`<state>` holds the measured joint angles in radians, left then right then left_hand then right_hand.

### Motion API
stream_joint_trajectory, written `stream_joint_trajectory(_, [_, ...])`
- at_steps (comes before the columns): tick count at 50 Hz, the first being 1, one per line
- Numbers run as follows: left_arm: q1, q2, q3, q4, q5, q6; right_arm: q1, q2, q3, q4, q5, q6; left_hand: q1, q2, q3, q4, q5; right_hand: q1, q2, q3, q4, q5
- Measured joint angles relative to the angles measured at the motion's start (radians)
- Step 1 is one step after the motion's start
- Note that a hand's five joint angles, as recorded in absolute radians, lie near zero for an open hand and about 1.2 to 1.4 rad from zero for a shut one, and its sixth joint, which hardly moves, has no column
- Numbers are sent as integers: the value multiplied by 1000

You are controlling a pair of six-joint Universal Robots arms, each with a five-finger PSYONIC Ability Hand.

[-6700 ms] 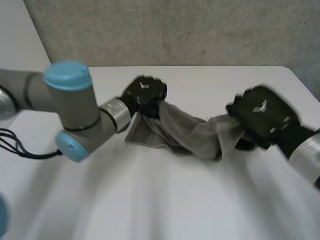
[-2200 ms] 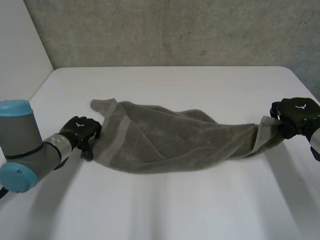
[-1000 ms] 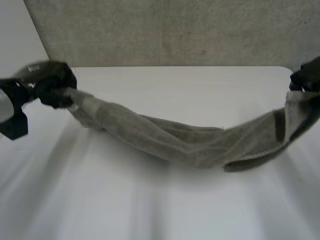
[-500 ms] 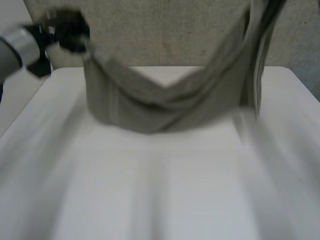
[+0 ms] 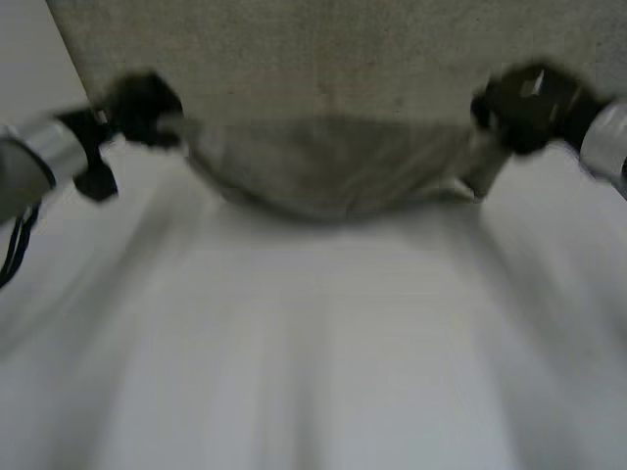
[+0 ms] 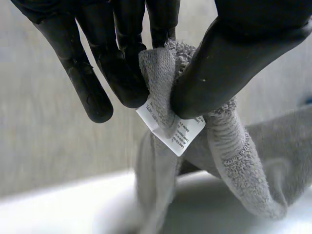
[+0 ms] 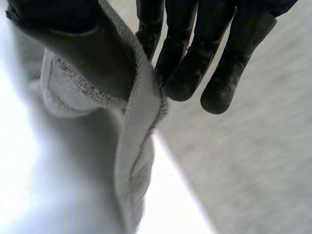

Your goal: Fold the towel.

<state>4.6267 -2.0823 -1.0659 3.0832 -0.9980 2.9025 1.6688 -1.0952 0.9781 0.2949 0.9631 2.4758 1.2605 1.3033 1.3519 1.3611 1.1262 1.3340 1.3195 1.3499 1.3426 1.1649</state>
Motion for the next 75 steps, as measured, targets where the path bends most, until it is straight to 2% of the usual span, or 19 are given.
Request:
stream_joint_trajectory(2, [1, 12, -111, 3, 3, 92, -8, -3, 111, 32, -3, -126, 0, 0, 0, 0, 0, 0, 0, 0, 0, 0])
stream_joint_trajectory(5, [1, 24, -225, 1, 2, 187, -26, -8, 251, 45, -1, -238, 0, -1, 0, 0, 0, 0, 0, 0, 0, 0])
stream_joint_trajectory(11, [2, 68, -382, -12, -2, 310, -76, -37, 432, 29, 3, -303, 0, -1, 0, 0, 0, 0, 0, 0, 0, 0])
stream_joint_trajectory(21, [61, 275, -550, -27, -2, 345, -243, -170, 520, -3, -8, -181, 0, -1, 0, 0, 0, 0, 0, 0, 0, 0])
stream_joint_trajectory(27, [79, 317, -602, -23, -6, 345, -309, -169, 490, -18, 0, -77, 0, -1, 0, 0, 0, 0, 0, 0, 0, 0])
stream_joint_trajectory(35, [70, 218, -631, -4, -17, 353, -300, -39, 424, -14, 37, 30, 0, -1, 0, 0, 0, 0, 0, 0, 0, 0])
stream_joint_trajectory(43, [36, 37, -555, 6, -76, 354, -217, 93, 352, -32, 134, 53, -22, -32, -39, -48, -24, -6, -5, -7, -7, -7])
stream_joint_trajectory(44, [31, 16, -540, 6, -89, 354, -206, 106, 342, -42, 151, 54, -76, -105, -137, -148, -99, -33, -24, -42, -39, -38])
stream_joint_trajectory(45, [27, 0, -527, 7, -101, 355, -197, 115, 337, -51, 163, 54, -176, -223, -262, -275, -200, -158, -148, -167, -166, -148])
stream_joint_trajectory(47, [21, -25, -506, 9, -123, 355, -183, 124, 331, -74, 180, 57, -458, -508, -542, -560, -485, -477, -467, -478, -456, -470])
stream_joint_trajectory(49, [17, -41, -490, 13, -143, 355, -171, 121, 333, -108, 191, 65, -792, -820, -862, -872, -833, -876, -880, -884, -879, -917])
stream_joint_trajectory(51, [16, -43, -485, 16, -151, 356, -167, 112, 340, -127, 190, 72, -847, -877, -926, -934, -902, -978, -981, -1000, -988, -1021])
stream_joint_trajectory(56, [15, -14, -490, 25, -154, 357, -167, 57, 377, -176, 158, 85, -900, -940, -993, -998, -973, -1013, -992, -1032, -1034, -1062])
stream_joint_trajectory(63, [15, 97, -539, 31, -134, 397, -179, -65, 469, -226, 26, 68, -915, -954, -1006, -1013, -988, -1013, -992, -1032, -1034, -1062])
stream_joint_trajectory(68, [15, 186, -628, 43, -98, 514, -205, -130, 523, -231, -51, 19, -915, -954, -1006, -1013, -988, -1013, -992, -1032, -1034, -1062])
stream_joint_trajectory(73, [17, 263, -741, 71, -70, 657, -250, -170, 589, -229, -95, -98, -915, -954, -1006, -1012, -988, -1013, -992, -1032, -1033, -1058])
stream_joint_trajectory(75, [18, 291, -805, 100, -62, 727, -272, -181, 634, -228, -107, -195, -915, -954, -1006, -1012, -989, -1013, -992, -1032, -1034, -1058])
